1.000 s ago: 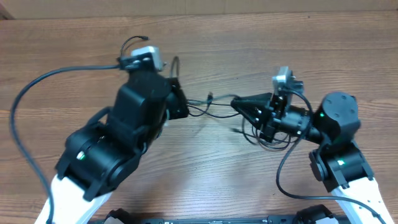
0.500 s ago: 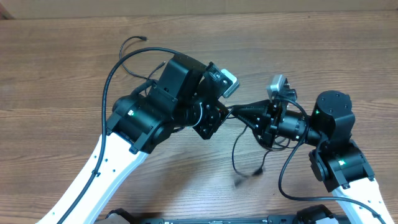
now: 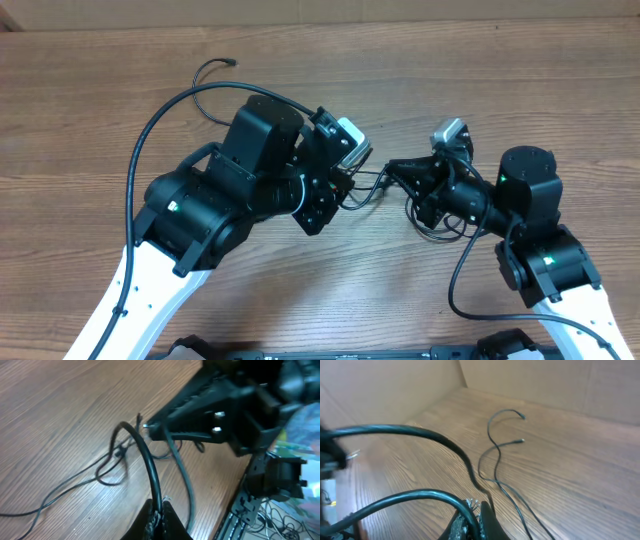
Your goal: Untangle cables
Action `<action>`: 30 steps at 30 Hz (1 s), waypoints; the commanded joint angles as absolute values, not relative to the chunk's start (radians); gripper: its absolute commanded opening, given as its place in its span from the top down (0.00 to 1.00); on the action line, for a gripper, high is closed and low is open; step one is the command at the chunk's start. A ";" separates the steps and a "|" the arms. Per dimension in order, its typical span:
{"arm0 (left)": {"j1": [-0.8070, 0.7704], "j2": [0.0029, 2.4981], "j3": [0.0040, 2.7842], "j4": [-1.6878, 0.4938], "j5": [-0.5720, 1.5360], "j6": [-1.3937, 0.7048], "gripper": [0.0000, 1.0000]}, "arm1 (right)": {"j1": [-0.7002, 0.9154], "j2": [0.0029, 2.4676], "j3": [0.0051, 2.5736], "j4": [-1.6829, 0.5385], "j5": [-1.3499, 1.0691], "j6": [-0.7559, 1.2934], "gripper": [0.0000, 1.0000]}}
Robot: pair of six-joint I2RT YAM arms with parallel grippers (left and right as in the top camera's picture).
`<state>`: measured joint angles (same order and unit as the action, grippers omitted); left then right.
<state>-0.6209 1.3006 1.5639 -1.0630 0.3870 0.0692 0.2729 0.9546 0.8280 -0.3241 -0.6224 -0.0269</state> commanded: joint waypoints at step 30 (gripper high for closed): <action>-0.608 1.288 1.572 -0.994 0.662 0.075 0.96 | 0.352 1.030 0.832 -0.213 -0.496 -0.031 0.40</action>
